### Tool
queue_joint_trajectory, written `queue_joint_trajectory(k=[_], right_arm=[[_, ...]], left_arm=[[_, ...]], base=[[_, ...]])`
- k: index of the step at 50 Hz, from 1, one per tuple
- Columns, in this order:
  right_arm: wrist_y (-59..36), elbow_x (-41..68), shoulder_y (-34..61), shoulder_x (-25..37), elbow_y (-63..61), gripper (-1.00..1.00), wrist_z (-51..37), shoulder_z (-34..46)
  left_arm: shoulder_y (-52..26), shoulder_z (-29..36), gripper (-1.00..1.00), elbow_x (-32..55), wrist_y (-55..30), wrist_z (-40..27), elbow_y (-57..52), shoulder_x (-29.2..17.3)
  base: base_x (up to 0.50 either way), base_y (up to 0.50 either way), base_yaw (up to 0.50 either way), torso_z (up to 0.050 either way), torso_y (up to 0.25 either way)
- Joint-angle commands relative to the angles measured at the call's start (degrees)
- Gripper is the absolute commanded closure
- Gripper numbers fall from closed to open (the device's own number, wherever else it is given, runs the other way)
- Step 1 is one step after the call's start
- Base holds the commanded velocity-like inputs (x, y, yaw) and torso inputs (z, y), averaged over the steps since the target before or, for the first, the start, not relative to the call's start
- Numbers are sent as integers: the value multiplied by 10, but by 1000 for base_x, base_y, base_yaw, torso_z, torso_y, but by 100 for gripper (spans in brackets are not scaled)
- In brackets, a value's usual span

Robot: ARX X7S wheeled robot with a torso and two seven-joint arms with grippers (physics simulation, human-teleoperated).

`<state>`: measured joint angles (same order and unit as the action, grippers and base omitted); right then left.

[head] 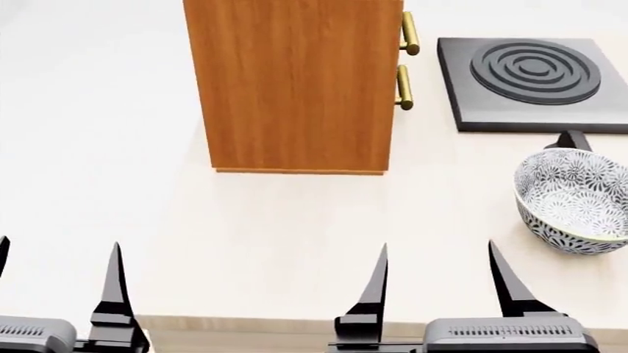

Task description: Put the bowl on the top of the cabinet.

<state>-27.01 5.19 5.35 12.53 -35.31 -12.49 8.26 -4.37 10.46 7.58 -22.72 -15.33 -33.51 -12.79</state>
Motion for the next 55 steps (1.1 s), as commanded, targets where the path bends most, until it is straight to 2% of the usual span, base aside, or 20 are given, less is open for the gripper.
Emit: queue_joint_trajectory(k=[1,11,27,40,55], right_arm=[[0,1,0,3,0,-100,-7,2],[0,6,1,7,2,-100,-6,5],[13,9,-1,10,7,-100,-13,6],[1,17,-1,13,1,-100,-16,6],[5,20,-2,17,2,-100,-22,7]], left_arm=[[0,2,-100,4,0,-5,-3,-3],[2,3,-100,6,3,-8,-2,-6],[1,7,-100,10,5,-13,0,-10],[0,10,-100,13,2,-18,-4,-14],[-1,13,-100,17,3,-22,-4,-17]], base=[[0,0,0,0,0],[9,0,0,0,0],[356,33,0,0,0],[16,0,0,0,0],[487,23,0,0,0]])
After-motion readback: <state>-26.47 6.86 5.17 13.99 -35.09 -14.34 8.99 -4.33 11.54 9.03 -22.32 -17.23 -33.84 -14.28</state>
